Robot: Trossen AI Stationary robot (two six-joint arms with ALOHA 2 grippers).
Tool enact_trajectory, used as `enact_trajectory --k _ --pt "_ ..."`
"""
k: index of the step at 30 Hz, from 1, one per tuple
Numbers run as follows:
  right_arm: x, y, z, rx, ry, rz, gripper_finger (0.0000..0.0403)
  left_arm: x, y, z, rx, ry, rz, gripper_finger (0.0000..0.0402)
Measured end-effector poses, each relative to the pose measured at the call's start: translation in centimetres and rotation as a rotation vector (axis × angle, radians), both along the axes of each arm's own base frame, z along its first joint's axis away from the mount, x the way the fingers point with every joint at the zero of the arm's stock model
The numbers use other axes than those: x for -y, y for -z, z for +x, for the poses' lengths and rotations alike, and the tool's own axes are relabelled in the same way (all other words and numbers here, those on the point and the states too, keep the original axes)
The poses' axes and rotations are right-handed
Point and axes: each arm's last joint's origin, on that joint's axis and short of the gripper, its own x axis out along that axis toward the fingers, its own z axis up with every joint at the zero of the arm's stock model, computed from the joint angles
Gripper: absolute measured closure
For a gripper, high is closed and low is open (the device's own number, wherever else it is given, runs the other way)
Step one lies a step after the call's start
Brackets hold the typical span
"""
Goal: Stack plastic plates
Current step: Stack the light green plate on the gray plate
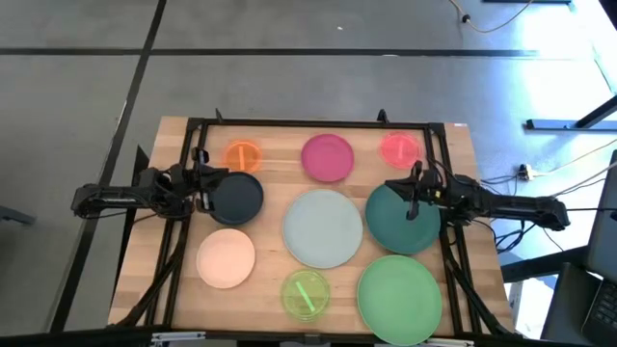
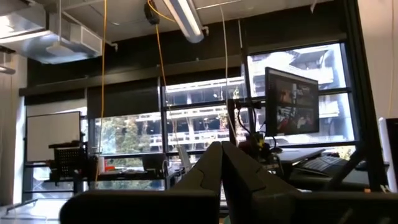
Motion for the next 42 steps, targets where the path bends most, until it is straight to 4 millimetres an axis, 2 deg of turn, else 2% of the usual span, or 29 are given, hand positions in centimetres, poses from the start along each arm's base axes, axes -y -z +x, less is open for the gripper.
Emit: enact_trajectory --k 7,11,20,28,36,42 --pt "-0.1 -3.5 1.7 -0.056 -0.097 0.011 0.0402 0.0 -0.7 -0.1 0.072 0.012 -0.002 0.0401" --pt "-0.8 -4.6 3.3 -0.147 -0.179 0.022 0.0402 0.1 -0.7 0.2 0.065 0.039 0.014 0.0401" --pt "-4.1 -5.8 6.3 -0.441 -0.307 -0.009 0.0402 0.1 -0.5 1.1 0.038 0.048 -0.003 0.0401" --pt "-7.3 -7.0 7.8 -0.495 -0.427 0.052 0.0402 0.0 -1.1 1.3 0.113 0.054 -0.027 0.0401" --pt "-9.8 -5.7 8.1 -0.578 -0.419 0.153 0.0394 0.1 -0.9 1.8 0.097 0.081 -0.052 0.0401" --pt "-11.5 -3.7 8.4 -0.693 -0.429 0.146 0.0323 0.0 -1.5 2.2 0.085 0.079 -0.054 0.0401"
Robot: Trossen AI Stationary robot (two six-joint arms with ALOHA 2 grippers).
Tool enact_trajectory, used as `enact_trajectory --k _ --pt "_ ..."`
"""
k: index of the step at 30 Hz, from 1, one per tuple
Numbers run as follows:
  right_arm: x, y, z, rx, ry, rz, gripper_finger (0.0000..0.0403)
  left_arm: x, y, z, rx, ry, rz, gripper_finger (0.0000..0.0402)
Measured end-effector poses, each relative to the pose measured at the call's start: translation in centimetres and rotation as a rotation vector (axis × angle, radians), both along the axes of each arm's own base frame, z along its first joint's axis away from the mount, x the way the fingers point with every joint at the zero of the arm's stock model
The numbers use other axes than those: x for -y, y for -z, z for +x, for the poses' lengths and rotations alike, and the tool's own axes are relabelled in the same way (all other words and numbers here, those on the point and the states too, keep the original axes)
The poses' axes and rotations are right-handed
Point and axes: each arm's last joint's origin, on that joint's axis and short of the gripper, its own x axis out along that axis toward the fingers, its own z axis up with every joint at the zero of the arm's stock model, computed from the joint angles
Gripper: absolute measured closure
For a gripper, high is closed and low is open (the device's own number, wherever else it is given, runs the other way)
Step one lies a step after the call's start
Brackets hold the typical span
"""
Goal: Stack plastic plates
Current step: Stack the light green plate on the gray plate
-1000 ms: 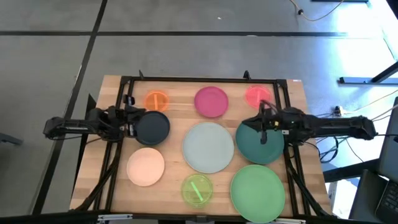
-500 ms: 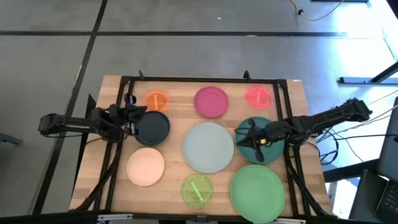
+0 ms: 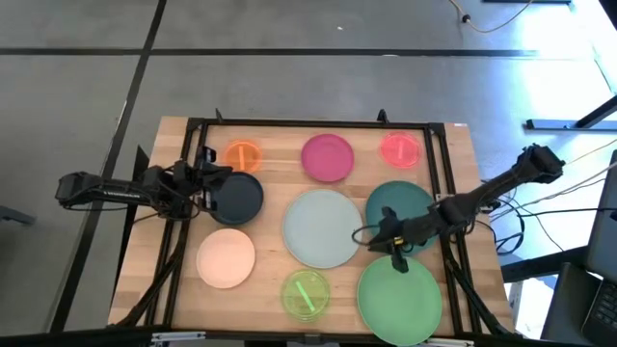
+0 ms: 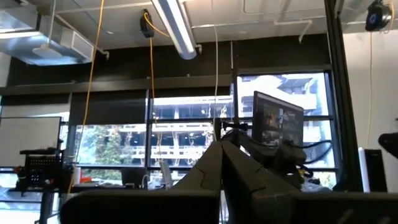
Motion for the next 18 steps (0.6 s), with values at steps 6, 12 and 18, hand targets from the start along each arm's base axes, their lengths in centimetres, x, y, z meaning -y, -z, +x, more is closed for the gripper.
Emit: enact_trajectory --k 6,12,18 --pt "-1.1 1.9 0.4 -0.096 -0.075 -0.051 0.0254 -0.1 0.1 0.4 -0.033 -0.034 0.011 0.0401" --pt "-1.5 3.6 0.7 -0.201 -0.117 -0.063 0.0236 -0.2 0.1 0.4 -0.033 -0.059 0.002 0.0401" --pt "-1.8 4.9 0.9 -0.275 -0.151 -0.059 0.0236 -0.2 0.1 0.4 -0.033 -0.058 0.002 0.0401"
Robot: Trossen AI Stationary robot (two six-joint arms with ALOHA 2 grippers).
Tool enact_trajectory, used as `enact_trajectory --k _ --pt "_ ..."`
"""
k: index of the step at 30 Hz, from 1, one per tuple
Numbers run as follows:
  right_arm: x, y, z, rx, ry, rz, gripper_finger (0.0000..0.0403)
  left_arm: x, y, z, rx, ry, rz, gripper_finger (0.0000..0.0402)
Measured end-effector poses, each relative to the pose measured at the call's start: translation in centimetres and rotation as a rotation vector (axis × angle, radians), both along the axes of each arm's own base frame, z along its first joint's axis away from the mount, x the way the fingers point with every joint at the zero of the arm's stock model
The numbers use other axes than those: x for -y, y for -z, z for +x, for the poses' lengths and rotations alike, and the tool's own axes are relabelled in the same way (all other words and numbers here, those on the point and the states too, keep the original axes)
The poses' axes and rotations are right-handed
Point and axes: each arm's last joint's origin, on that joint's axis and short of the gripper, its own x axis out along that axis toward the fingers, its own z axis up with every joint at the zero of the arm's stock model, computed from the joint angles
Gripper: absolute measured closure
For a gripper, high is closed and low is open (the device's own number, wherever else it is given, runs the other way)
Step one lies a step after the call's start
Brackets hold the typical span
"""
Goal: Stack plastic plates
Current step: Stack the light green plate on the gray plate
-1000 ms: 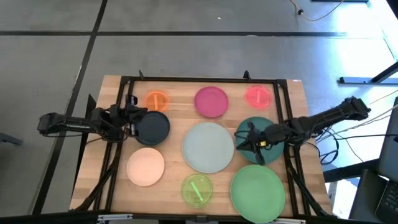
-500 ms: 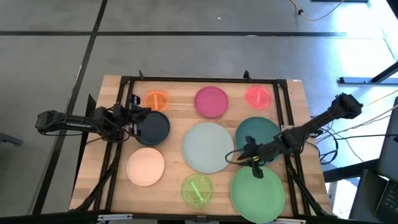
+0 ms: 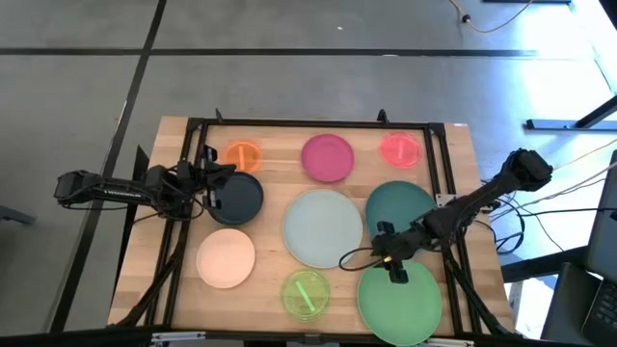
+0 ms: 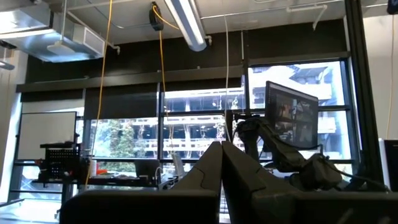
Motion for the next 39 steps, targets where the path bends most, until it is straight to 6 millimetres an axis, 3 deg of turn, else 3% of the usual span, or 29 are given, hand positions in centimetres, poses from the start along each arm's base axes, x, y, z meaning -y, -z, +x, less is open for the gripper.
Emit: enact_trajectory --k 15,19,27,39 --pt "-0.3 2.5 0.5 -0.104 -0.024 -0.061 0.0243 0.0 0.0 0.0 0.0 0.002 0.001 0.0401" --pt "-0.4 2.7 0.5 -0.12 -0.04 -0.05 0.0279 0.0 0.0 0.0 0.0 0.002 0.001 0.0401" --pt "-0.5 2.6 0.5 -0.126 -0.057 -0.026 0.039 0.0 0.0 0.0 0.0 0.002 0.001 0.0401" --pt "-0.6 1.6 0.5 -0.121 -0.07 0.006 0.0397 0.0 0.0 0.0 0.0 0.002 0.001 0.0401"
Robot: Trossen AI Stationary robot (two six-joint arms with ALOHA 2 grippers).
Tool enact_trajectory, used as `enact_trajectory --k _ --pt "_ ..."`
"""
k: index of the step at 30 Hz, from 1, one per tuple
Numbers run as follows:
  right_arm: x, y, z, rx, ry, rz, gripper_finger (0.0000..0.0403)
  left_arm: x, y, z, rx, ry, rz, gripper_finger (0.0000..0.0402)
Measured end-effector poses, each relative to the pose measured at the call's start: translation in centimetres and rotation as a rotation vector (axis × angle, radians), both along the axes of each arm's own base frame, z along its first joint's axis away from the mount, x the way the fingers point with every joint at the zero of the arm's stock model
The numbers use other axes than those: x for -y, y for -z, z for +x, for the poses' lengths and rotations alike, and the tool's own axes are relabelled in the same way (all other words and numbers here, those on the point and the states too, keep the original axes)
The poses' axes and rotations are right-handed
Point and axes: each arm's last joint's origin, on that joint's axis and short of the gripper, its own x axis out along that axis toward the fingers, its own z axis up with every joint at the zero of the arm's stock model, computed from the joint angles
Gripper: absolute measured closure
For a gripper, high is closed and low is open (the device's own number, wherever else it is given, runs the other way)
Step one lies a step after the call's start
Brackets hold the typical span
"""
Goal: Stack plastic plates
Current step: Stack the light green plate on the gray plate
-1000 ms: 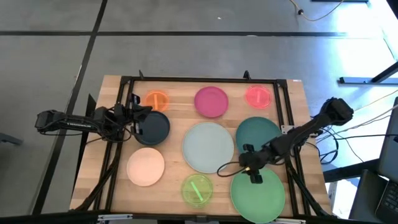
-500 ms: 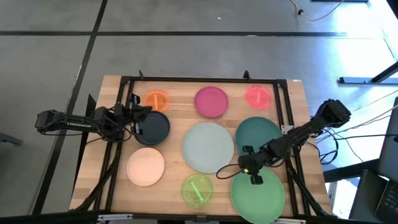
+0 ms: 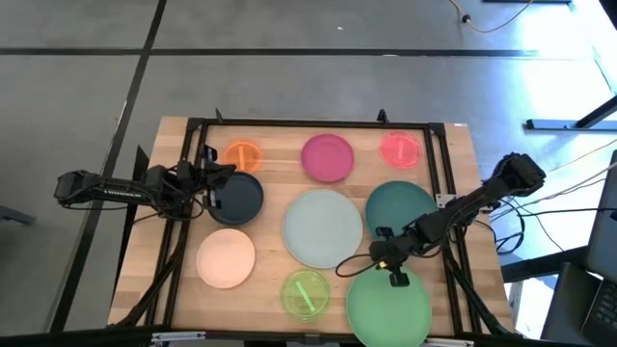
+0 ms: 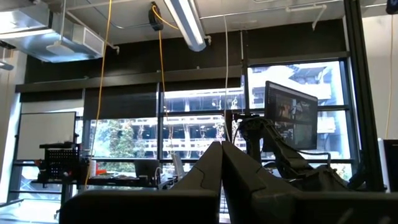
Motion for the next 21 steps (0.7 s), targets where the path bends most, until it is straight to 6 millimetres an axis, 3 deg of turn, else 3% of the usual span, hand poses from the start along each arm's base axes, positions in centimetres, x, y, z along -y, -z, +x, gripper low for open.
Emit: enact_trajectory --k 8,21 --pt "0.1 -4.3 1.3 0.067 0.0 -0.041 0.0401 0.0 0.0 0.0 0.0 0.0 0.0 0.0401" --pt "6.1 -9.8 5.6 0.184 0.169 -0.131 0.0401 0.0 0.0 0.0 0.0 0.0 0.0 0.0401"
